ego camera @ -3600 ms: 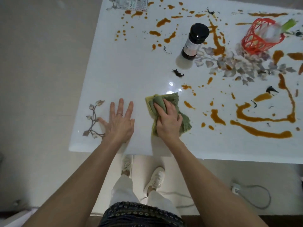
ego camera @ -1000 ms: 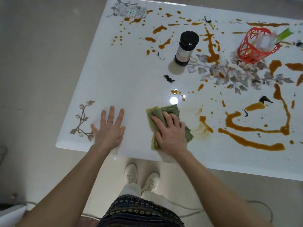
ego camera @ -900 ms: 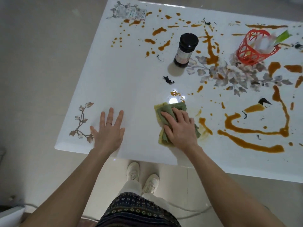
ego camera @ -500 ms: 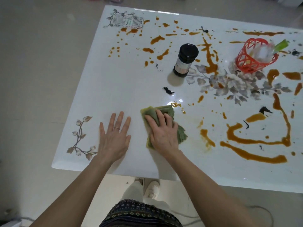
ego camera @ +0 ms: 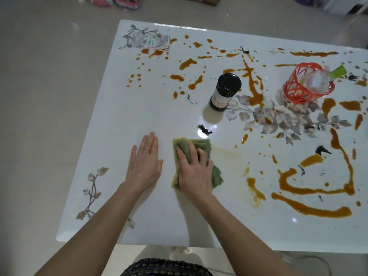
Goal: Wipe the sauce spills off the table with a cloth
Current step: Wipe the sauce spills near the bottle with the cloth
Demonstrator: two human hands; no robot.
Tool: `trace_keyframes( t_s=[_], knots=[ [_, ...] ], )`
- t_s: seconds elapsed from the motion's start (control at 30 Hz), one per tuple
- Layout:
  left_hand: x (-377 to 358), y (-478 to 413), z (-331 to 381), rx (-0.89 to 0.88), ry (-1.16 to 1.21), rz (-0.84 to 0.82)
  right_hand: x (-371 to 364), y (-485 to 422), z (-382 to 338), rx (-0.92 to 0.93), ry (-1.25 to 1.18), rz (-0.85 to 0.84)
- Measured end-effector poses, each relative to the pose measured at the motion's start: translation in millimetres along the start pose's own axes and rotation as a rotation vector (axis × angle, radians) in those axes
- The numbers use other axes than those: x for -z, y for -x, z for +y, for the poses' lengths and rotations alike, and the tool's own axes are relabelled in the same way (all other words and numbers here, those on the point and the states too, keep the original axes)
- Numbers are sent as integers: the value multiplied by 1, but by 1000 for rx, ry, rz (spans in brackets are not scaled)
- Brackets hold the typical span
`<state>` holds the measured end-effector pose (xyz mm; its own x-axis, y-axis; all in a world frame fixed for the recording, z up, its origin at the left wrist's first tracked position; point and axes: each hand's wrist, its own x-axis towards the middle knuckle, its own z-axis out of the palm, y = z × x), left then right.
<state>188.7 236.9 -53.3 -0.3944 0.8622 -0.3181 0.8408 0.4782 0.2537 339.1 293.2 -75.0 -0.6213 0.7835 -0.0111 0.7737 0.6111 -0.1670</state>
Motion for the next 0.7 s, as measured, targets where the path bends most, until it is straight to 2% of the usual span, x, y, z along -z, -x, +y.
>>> trace_keyframes(
  t_s=[0.07, 0.1, 0.17, 0.27, 0.33, 0.43, 0.53, 0.6, 0.7],
  knots=[
    [2, -5, -3, 35, 52, 120, -1, -17, 11, 94, -5, -4],
    [4, -5, -6, 54, 87, 198, -2, -21, 19, 84, -11, 0],
    [8, -7, -10, 89, 140, 325, -3, -21, 32, -68, -51, 39],
    [15, -7, -20, 143, 109, 383, -6, -14, 21, -261, -90, 133],
    [17, -7, -26, 167, 117, 382, -6, -9, -3, -175, -86, 134],
    [17, -4, -29, 167, 173, 400, -6, -14, -36, 63, -101, 59],
    [17, -5, -29, 136, 127, 431, -6, -42, -44, 145, -47, 0],
    [14, -10, -29, 113, 113, 440, -5, -58, -30, 52, -15, -18],
    [8, -17, -22, 75, 155, 460, -1, -60, 6, -247, -19, 3]
  ],
)
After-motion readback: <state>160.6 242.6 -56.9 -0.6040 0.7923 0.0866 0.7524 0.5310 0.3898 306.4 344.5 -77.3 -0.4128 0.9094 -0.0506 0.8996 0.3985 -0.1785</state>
